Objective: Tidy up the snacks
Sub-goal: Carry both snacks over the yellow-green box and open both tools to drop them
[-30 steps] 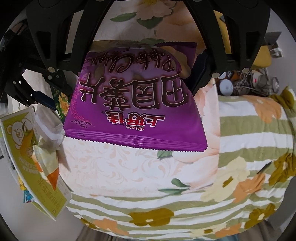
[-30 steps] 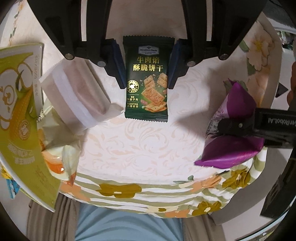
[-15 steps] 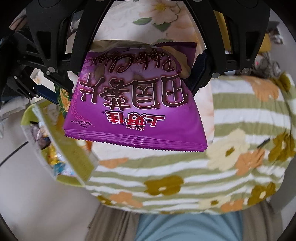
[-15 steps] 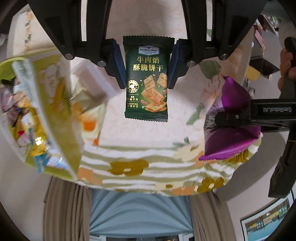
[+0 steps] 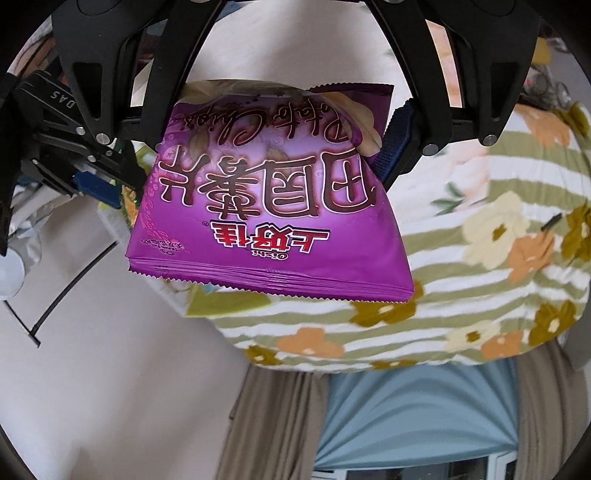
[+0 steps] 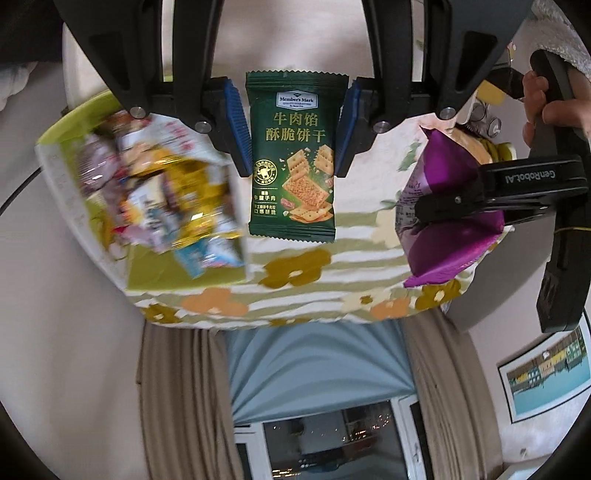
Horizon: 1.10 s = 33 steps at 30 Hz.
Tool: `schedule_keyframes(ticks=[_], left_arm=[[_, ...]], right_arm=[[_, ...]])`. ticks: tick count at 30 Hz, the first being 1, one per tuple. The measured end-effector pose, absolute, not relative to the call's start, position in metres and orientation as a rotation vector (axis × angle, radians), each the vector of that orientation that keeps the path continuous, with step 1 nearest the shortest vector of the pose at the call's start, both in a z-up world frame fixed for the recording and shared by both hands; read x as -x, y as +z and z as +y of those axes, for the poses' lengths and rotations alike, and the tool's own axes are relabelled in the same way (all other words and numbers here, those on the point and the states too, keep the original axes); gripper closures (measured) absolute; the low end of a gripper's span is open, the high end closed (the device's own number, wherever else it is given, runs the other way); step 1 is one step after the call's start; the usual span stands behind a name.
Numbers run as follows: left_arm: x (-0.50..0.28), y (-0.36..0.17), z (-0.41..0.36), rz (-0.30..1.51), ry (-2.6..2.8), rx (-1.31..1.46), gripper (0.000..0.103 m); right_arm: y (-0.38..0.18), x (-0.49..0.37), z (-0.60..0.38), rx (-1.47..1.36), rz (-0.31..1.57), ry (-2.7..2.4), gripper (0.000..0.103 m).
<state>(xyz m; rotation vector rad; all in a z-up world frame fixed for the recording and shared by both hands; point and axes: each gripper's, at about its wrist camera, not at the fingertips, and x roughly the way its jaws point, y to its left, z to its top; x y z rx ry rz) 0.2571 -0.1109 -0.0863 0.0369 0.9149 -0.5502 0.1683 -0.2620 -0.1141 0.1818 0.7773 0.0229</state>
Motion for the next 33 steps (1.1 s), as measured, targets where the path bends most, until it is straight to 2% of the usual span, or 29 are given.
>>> schedule_keyframes(ticks=[11, 17, 20, 22, 33], left_arm=[[-0.265, -0.122, -0.281, 0.991, -0.571, -0.049, 0.026], [-0.27, -0.15, -0.334, 1.045, -0.523, -0.077, 0.024], [-0.269, -0.155, -0.345, 1.051, -0.499, -0.112, 0.018], [-0.267, -0.156, -0.349, 1.054, -0.483, -0.136, 0.008], [-0.248, -0.132, -0.325, 1.026, -0.443, -0.083, 0.007]], right_arm=[[-0.108, -0.159, -0.402, -0.207, 0.78, -0.017, 0.063], [-0.111, -0.162, -0.45, -0.201, 0.794, -0.004, 0.063], [-0.113, -0.165, -0.463, -0.203, 0.8, 0.012, 0.063], [-0.115, -0.168, -0.469, -0.209, 0.805, 0.024, 0.063], [-0.12, -0.185, -0.488, -0.228, 0.795, 0.093, 0.063]])
